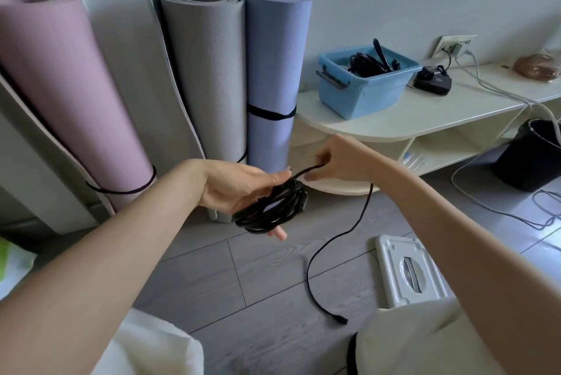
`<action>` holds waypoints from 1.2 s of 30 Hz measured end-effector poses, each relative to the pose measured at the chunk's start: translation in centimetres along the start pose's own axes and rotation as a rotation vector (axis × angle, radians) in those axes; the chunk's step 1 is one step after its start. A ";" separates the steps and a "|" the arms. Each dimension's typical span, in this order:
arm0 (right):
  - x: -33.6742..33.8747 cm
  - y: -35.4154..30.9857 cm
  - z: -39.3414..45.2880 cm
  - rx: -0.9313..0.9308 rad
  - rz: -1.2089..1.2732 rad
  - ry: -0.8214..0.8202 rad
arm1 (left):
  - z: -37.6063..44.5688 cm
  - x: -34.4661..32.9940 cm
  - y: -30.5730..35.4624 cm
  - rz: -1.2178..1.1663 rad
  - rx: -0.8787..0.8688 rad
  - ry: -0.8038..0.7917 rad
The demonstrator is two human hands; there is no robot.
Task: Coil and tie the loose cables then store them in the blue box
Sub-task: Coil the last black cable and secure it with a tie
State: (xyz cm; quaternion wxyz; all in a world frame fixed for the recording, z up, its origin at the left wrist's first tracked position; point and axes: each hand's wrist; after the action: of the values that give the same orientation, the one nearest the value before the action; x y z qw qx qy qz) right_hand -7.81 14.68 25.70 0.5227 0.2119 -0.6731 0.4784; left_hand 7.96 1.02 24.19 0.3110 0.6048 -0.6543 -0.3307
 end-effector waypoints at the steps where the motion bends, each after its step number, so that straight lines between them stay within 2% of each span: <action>1: 0.0 0.0 0.0 0.002 -0.002 0.028 | 0.2 0.3 -0.2 0.001 0.031 0.070; 3: 0.6 -0.2 -0.1 -0.008 0.055 0.098 | 0.9 0.8 -1.0 -0.030 0.089 0.271; 5: 1.4 -0.8 -0.4 -0.043 0.262 0.119 | 2.0 1.5 -1.8 -0.114 0.064 0.569; 8: 2.5 -2.3 -1.6 -0.028 0.687 0.011 | 2.9 3.0 -1.6 -0.427 -0.152 1.064; 10: 2.8 -2.6 -2.3 0.033 0.841 -0.099 | 2.5 4.1 -0.6 -0.699 -0.209 1.166; 13: 2.1 -2.6 -2.9 0.088 0.894 -0.329 | 1.9 4.8 0.9 -1.035 -0.333 1.053; 15: 1.1 -2.4 -3.2 0.091 0.784 -0.447 | 1.5 3.9 1.9 -1.156 -0.443 0.977; 17: 0.1 -1.9 -3.1 0.050 0.664 -0.497 | 1.4 3.1 2.9 -1.233 -0.531 0.901; 20: -0.9 -1.1 -2.9 -0.047 0.538 -0.557 | 0.9 1.9 4.2 -1.303 -0.643 0.674; 23: -2.2 -1.1 -2.8 -0.148 0.390 -0.579 | 0.3 0.5 5.2 -1.087 -0.663 0.458; 26: -2.6 -0.9 -2.0 -0.184 0.155 -0.408 | -0.7 -1.0 5.1 -0.688 -0.560 0.186; 30: -1.7 -0.6 -1.2 -0.124 -0.038 -0.196 | -0.2 -1.9 2.4 -0.052 -0.127 -0.153; 32: -1.4 -0.5 -0.8 -0.098 -0.054 -0.120 | 0.6 -1.8 1.2 0.086 0.049 -0.154; 33: -1.2 -0.7 -0.7 -0.090 -0.031 -0.091 | 0.7 -1.7 0.9 0.080 0.078 -0.117; 36: -0.4 -0.8 -0.3 -0.147 0.104 -0.017 | 0.7 -0.5 0.4 -0.054 0.032 0.085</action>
State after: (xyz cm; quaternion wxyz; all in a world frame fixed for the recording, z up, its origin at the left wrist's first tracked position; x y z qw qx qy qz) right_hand -6.88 14.49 25.67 0.5053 0.1417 -0.7211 0.4523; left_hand 7.22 1.57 24.12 0.3196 0.6408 -0.6291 -0.3024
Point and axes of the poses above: each hand's wrist, its own z-axis towards the middle knuckle, its own x-axis out of the back of the hand, y = z × x, and after that the axes turned 9 degrees about y, right-handed
